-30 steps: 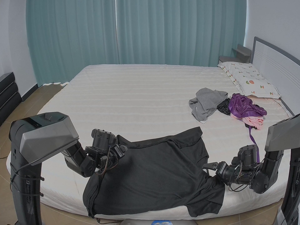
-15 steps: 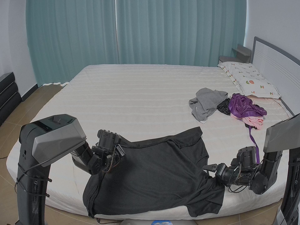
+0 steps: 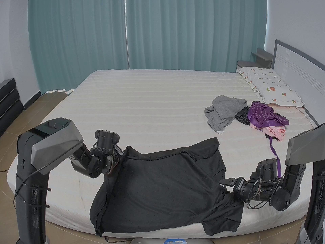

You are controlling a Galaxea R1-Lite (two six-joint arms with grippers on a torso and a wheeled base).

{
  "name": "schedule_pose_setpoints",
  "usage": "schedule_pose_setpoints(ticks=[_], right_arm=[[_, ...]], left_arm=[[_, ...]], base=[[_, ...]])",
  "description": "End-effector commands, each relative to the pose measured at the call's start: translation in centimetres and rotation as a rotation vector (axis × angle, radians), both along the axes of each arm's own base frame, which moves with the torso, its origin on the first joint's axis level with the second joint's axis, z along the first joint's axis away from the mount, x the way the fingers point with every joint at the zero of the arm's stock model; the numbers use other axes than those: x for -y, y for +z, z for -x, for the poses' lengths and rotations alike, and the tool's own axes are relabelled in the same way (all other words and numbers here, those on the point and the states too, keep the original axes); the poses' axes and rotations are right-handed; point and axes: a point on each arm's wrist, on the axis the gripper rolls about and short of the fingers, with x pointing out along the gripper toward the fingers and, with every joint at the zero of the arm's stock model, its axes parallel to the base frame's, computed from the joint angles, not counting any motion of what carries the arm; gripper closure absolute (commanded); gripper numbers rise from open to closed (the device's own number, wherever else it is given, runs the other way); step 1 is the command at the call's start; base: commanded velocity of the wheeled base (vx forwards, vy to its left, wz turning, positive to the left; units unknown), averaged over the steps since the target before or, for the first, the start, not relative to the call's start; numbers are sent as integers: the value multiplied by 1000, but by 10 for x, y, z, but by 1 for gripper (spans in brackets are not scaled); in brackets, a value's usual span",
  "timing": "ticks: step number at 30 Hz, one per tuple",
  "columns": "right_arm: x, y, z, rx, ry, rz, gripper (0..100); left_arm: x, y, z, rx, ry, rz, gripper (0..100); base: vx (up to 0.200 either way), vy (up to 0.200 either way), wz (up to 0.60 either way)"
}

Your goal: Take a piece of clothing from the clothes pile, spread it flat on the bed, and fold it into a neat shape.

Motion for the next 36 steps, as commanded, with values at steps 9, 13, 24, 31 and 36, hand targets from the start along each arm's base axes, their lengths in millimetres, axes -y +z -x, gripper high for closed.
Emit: schedule_pose_setpoints(ticks=[9, 13, 24, 31, 36], right_arm=[[0, -1, 0, -2, 1, 0, 0], [0, -1, 0, -1, 1, 0, 0], [-3, 13, -24, 148, -45, 0, 0], [-6, 11, -64, 234, -61, 41, 0], [0, 18, -74, 184, -24, 165, 0]], left_arm=[[-58, 26, -39, 118, 100, -15, 100], [-66, 21, -53, 135, 94, -44, 100], [-71, 22, -73, 189, 98, -65, 100], [-78, 37, -81, 232, 95, -110, 100], [-78, 50, -85, 270, 95, -117, 100]], base=[[0, 0, 0], [0, 0, 0], [0, 0, 0], [0, 0, 0], [0, 0, 0]])
